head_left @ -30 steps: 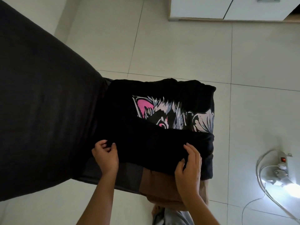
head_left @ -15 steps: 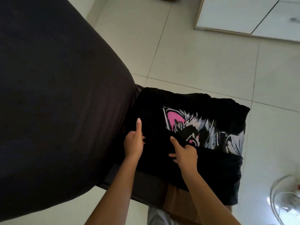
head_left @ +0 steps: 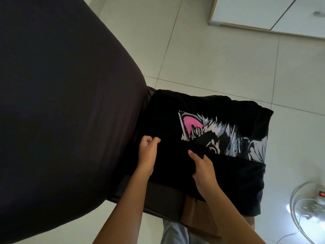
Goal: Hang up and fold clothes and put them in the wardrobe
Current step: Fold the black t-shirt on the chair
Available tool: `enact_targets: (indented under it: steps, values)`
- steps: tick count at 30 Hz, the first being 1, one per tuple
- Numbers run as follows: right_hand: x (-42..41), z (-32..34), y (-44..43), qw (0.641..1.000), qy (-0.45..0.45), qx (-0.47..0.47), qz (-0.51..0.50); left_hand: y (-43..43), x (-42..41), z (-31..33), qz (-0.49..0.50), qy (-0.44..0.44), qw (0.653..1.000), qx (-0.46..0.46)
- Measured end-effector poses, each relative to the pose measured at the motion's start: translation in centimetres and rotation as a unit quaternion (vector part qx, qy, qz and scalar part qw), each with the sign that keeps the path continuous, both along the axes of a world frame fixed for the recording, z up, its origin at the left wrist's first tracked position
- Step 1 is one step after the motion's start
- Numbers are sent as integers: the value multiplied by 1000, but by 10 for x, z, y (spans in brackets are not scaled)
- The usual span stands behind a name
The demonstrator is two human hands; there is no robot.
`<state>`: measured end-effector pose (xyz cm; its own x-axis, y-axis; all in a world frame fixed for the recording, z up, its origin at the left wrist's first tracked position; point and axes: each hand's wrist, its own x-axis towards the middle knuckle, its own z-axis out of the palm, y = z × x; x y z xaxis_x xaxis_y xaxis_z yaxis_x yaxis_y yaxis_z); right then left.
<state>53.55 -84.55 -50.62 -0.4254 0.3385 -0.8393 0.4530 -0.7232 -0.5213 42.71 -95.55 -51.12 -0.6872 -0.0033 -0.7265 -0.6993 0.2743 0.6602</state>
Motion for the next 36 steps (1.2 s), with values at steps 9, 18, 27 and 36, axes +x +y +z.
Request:
enact_targets:
  steps: [9,18,27,36]
  values:
    - [10,3,-3,994,-30,47,98,-12,-1,4,-29,36,997,-58]
    - [30,15,19,973,-44,155,166,0,18,9,-197,221,857,-422]
    - [58,7,85,849,-43,514,117,59,32,4,-334,384,769,-386]
    - [-11,-17,165,832,-48,514,204,179,-9,-21,-501,367,755,-211]
